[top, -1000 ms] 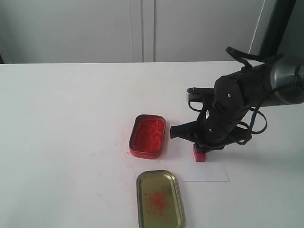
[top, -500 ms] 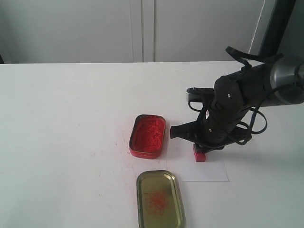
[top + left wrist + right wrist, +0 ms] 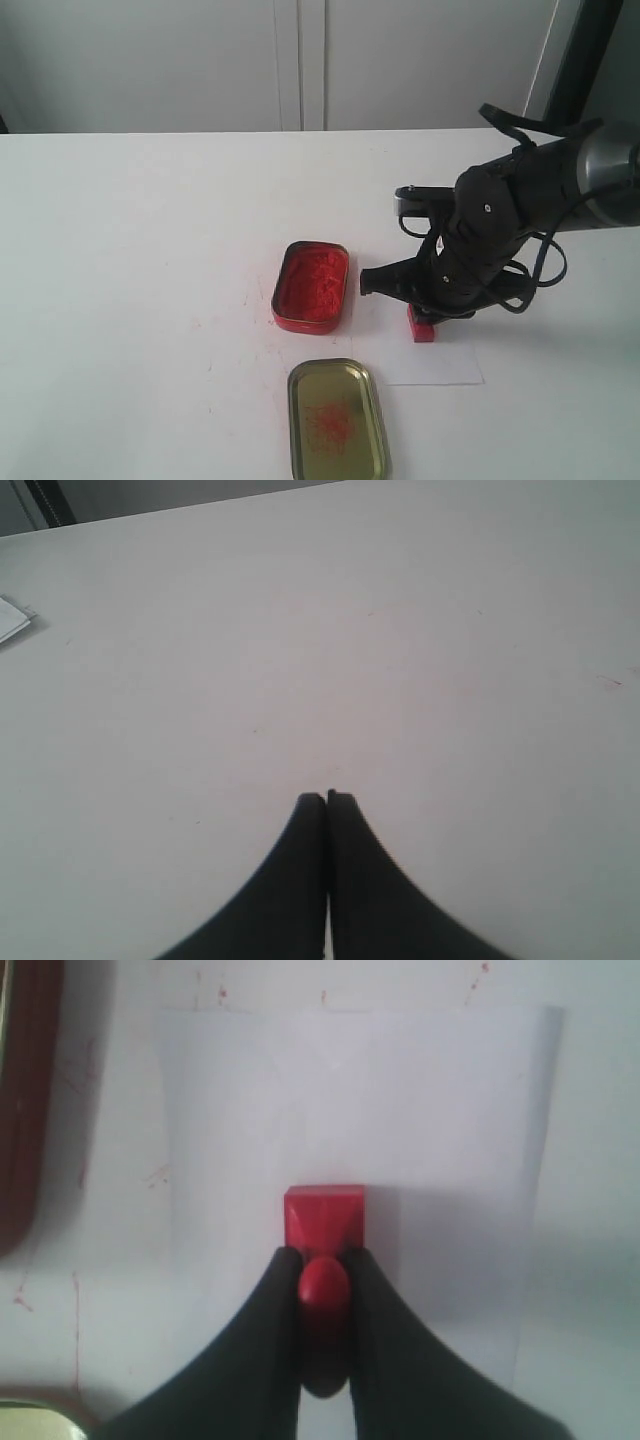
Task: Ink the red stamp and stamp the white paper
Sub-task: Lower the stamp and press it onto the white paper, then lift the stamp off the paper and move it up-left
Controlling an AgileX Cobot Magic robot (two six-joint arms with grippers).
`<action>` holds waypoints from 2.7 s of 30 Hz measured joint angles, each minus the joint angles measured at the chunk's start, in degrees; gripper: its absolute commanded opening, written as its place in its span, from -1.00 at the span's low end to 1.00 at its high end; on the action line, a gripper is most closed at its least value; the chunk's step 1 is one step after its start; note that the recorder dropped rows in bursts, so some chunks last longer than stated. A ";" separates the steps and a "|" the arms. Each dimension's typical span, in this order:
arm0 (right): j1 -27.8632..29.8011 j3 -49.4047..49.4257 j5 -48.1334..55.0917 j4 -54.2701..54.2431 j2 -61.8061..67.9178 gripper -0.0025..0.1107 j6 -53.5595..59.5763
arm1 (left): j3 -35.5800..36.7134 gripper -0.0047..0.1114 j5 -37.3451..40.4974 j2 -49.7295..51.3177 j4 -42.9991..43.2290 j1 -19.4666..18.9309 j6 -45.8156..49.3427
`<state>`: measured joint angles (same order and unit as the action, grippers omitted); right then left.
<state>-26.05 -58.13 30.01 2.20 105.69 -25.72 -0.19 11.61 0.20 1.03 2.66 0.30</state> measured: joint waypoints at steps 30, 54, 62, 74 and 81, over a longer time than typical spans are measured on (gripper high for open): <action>0.00 1.38 7.13 0.00 -7.49 -0.96 -0.08 | 0.00 -0.92 0.00 0.00 0.00 0.00 0.00; 0.00 1.38 -0.82 -13.39 -7.49 -0.96 11.74 | 0.00 -0.92 0.00 0.00 0.00 0.00 0.00; 4.96 1.38 -3.13 -32.43 -7.49 -0.96 30.11 | 0.00 -0.92 0.00 0.00 0.00 0.00 0.00; 13.53 1.38 -1.45 -59.56 -6.82 -0.96 56.49 | 0.00 -0.92 0.00 0.00 0.00 0.00 0.00; 17.67 1.38 4.11 -74.90 0.16 -0.96 68.76 | 0.00 -0.92 0.00 0.00 0.00 0.00 0.00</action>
<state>-8.38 -56.75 34.12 -72.70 105.84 43.04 -0.19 11.61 0.20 1.03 2.66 0.30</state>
